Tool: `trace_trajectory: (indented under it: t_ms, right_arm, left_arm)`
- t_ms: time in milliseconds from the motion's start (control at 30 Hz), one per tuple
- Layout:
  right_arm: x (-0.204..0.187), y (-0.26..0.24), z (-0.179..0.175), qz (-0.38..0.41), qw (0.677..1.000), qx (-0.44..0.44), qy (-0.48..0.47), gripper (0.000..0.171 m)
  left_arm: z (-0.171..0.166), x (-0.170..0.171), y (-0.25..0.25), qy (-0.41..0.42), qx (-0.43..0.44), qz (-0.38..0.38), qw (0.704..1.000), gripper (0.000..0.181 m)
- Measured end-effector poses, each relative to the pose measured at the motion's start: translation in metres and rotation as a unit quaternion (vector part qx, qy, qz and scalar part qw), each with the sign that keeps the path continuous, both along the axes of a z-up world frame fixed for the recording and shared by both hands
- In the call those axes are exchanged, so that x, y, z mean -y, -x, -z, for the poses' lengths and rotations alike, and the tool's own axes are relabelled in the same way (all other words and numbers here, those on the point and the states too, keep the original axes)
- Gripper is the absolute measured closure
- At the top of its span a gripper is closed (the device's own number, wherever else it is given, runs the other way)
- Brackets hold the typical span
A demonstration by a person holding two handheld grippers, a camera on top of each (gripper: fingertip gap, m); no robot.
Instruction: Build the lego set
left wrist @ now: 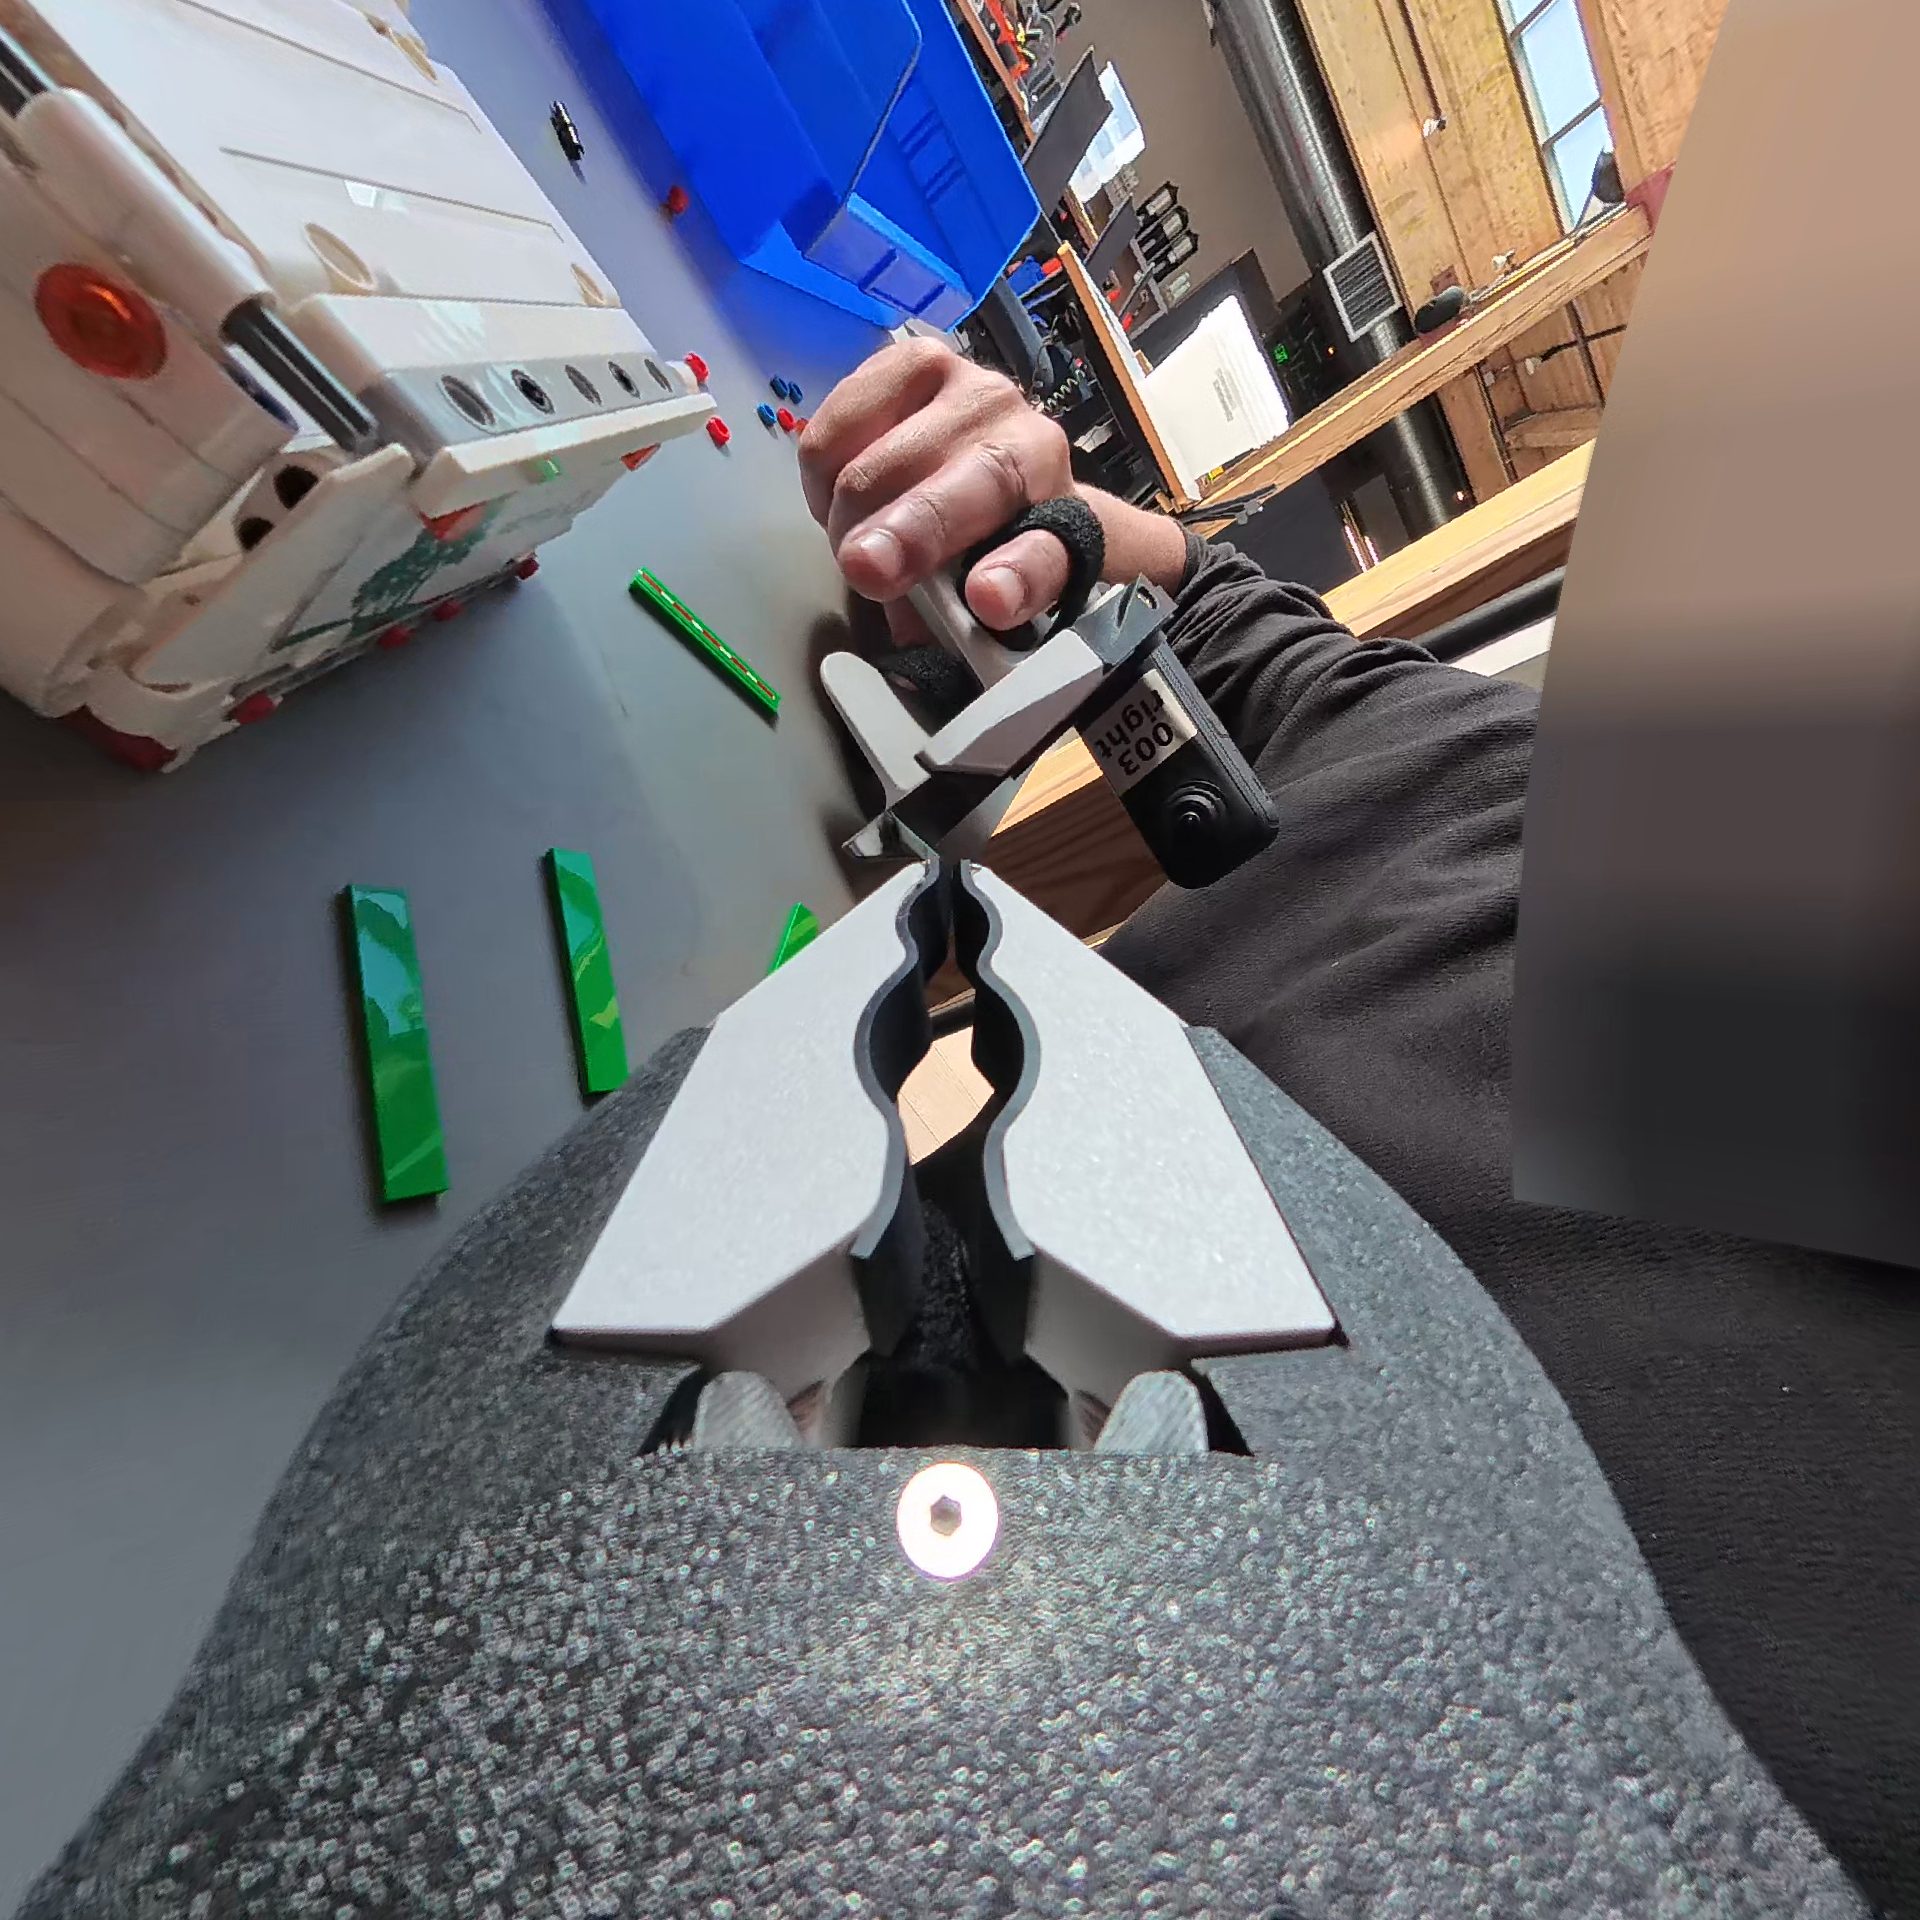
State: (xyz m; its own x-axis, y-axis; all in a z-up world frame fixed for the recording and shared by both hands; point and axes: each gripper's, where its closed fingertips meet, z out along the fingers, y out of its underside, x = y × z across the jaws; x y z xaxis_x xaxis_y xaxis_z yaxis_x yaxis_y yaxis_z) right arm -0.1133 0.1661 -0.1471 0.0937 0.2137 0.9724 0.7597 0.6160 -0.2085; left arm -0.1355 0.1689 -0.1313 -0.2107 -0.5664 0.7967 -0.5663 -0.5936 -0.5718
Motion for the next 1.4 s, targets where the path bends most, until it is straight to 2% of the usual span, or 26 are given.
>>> trace_trajectory:
  t_ms: [333, 600, 733, 867, 1000, 1167, 1400]
  right_arm:
    - [-0.001, 0.001, 0.006, 0.006, 0.995, -0.029, 0.097, 0.140]
    - [0.006, 0.005, 0.009, -0.013, 0.984, -0.053, 0.172, 0.150]
    - [0.005, 0.003, -0.003, -0.013, 0.980, -0.090, 0.177, 0.133]
    - [0.009, 0.006, -0.005, -0.024, 0.987, -0.071, 0.144, 0.152]
    - [0.009, 0.004, -0.015, -0.019, 0.998, -0.052, 0.041, 0.171]
    - [-0.001, -0.002, -0.007, -0.004, 0.994, -0.059, 0.093, 0.169]
    - [-0.001, 0.000, 0.004, -0.001, 0.985, -0.060, 0.164, 0.164]
  left_arm:
    - [-0.008, 0.015, 0.000, -0.017, 0.009, 0.028, 0.999, 0.181]
    - [-0.005, 0.015, 0.005, -0.083, 0.002, 0.045, 0.996, 0.181]
    - [0.006, 0.004, 0.006, -0.106, -0.022, 0.032, 0.994, 0.181]
    - [0.014, -0.002, 0.004, -0.077, -0.030, 0.021, 0.996, 0.181]
    - [0.010, -0.003, 0.003, -0.051, -0.018, 0.018, 0.998, 0.181]
    - [-0.003, 0.000, 0.005, -0.074, 0.016, 0.024, 0.997, 0.181]
    - [-0.007, 0.010, 0.007, -0.183, 0.044, 0.043, 0.981, 0.181]
